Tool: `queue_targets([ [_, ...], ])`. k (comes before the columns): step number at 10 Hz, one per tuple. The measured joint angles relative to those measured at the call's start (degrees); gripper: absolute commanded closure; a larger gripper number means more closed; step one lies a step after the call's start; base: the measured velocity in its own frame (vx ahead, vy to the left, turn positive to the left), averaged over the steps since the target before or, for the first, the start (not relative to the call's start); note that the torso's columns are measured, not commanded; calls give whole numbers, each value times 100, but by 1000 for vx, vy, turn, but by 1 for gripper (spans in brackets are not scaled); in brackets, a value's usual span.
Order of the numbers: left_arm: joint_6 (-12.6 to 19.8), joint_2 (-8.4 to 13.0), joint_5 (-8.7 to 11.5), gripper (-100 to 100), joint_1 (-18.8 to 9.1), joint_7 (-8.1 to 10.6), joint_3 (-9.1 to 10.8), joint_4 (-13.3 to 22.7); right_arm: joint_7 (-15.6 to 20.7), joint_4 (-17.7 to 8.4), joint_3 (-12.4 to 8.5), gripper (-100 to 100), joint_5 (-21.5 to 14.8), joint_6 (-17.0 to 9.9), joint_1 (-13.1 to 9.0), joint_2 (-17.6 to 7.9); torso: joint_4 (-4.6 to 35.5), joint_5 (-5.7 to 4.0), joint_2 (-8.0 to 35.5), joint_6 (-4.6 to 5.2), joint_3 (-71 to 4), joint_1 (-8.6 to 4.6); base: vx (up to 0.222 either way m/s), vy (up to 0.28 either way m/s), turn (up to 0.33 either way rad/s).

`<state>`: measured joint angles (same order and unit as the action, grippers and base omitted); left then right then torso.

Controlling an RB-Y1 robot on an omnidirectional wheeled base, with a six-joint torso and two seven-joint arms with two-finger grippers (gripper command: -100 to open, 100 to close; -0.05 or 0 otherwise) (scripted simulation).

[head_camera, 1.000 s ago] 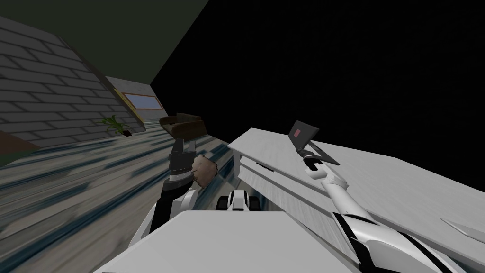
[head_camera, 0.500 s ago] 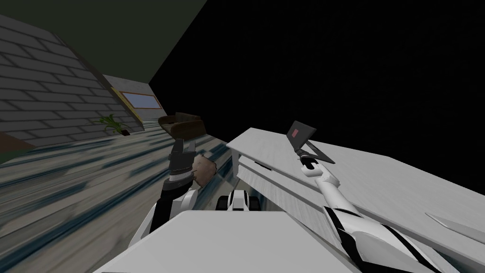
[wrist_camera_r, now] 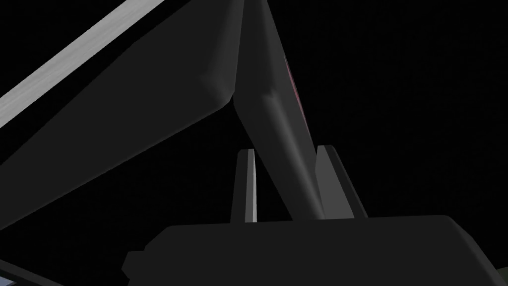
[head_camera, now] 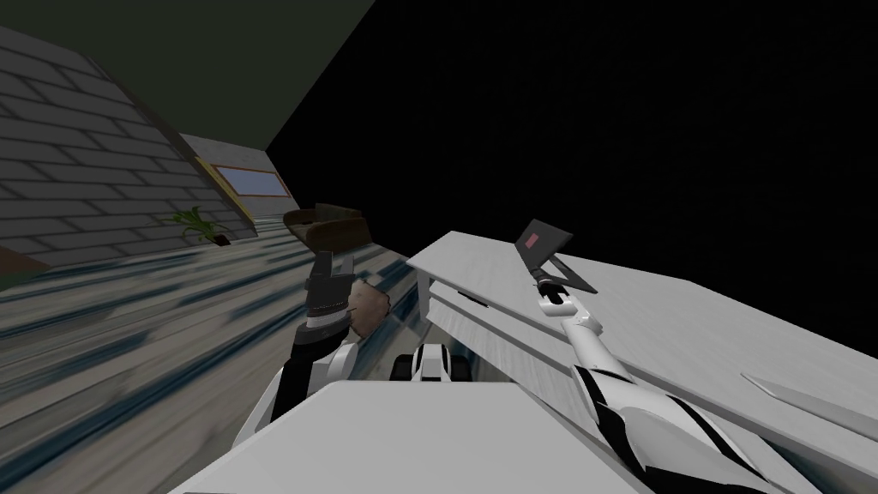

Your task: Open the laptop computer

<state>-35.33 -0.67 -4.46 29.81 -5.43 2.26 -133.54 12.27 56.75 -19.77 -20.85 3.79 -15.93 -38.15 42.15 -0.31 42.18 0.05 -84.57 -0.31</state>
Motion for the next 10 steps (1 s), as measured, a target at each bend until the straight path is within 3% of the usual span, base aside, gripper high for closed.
queue_targets([
  [2,0,0,0,0,0,0,0,0,-196,68,-32,100,212,-15,-14,103,-5,-4,-2,-1,-2,-2,-11,-43,-31],
  [6,0,0,0,0,0,0,0,0,-574,-133,-228,100,646,152,-232,405,-30,-35,-19,-5,-3,-17,-15,-36,-14],
  [7,0,0,0,0,0,0,0,0,-598,-136,-230,-100,662,160,-249,401,-21,-20,-24,-2,-8,-20,-47,11,116],
  [10,0,0,0,0,-1,0,0,0,-681,11,-135,-100,702,-191,-371,191,7,19,4,0,-3,6,-76,-10,89],
])
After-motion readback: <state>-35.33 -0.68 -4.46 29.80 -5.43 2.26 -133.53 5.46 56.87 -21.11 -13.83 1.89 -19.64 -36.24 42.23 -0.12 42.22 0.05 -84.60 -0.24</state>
